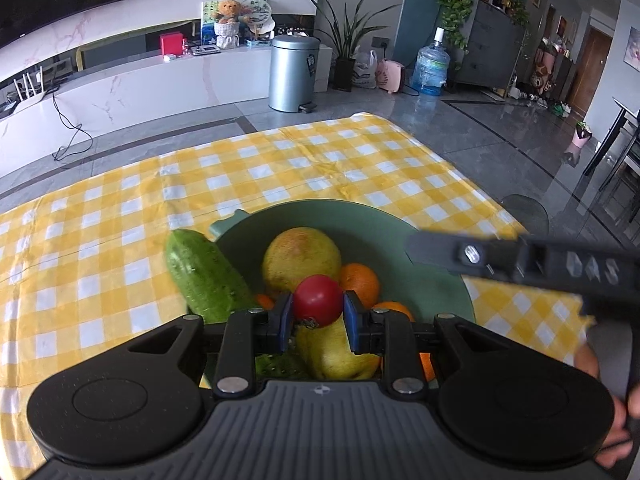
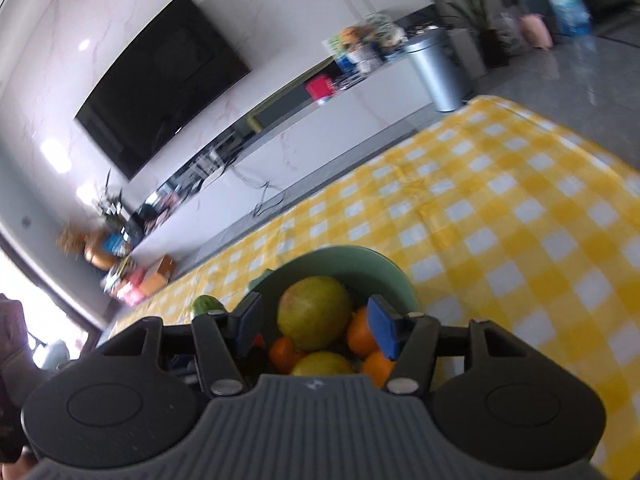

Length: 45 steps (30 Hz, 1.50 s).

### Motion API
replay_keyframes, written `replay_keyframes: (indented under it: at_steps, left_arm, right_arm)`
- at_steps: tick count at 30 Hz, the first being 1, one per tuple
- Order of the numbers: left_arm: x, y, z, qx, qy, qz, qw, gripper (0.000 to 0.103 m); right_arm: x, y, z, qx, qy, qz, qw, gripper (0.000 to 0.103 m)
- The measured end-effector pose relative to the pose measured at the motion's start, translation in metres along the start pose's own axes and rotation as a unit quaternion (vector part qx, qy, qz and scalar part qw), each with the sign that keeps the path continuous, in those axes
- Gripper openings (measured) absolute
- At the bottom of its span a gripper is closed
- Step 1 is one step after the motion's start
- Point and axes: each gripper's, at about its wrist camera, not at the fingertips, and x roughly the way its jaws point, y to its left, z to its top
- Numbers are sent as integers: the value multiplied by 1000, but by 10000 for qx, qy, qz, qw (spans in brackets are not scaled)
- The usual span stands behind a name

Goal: Organize fruits
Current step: 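Lower the tomato and pear into the colander and open both grippers, then withdraw both open grippers from the colander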

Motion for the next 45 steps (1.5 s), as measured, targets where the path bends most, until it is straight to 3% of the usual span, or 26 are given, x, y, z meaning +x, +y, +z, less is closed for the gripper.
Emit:
replay_keyframes:
  at_steps: [8, 15, 22, 27, 29, 36, 41, 45]
  left_arm:
    - [20, -10, 1, -122, 80, -256, 9996, 29]
    - [34, -19, 2, 15, 113, -288, 9995, 30]
    - [44, -14, -1, -179, 187, -316, 9992, 30]
    - [42, -11, -3, -327, 158, -384, 9986, 45]
    - [40, -11, -2, -332, 150, -400, 9985, 51]
    - [13, -15, -3, -241, 24, -342, 9991, 51]
    - [-21, -16, -12, -98, -177, 63, 9998, 54]
    - [-47, -6, -22, -288, -217, 311, 9989, 55]
  right_arm:
    - [-28, -22, -18, 539, -357, 0, 9979, 60]
    - [-20, -27, -19, 667, -316, -58, 9973, 60]
    - [-18, -31, -19, 750, -292, -64, 9967, 60]
    - [-15, -30, -19, 707, -222, -87, 9972, 60]
    - [-14, -31, -19, 696, -206, -106, 9973, 60]
    - [-19, -21, -21, 396, -322, -145, 9986, 61]
    - [-32, -1, -28, -112, -546, -147, 9983, 65]
    - [-41, 14, -40, -389, -594, -76, 9974, 65]
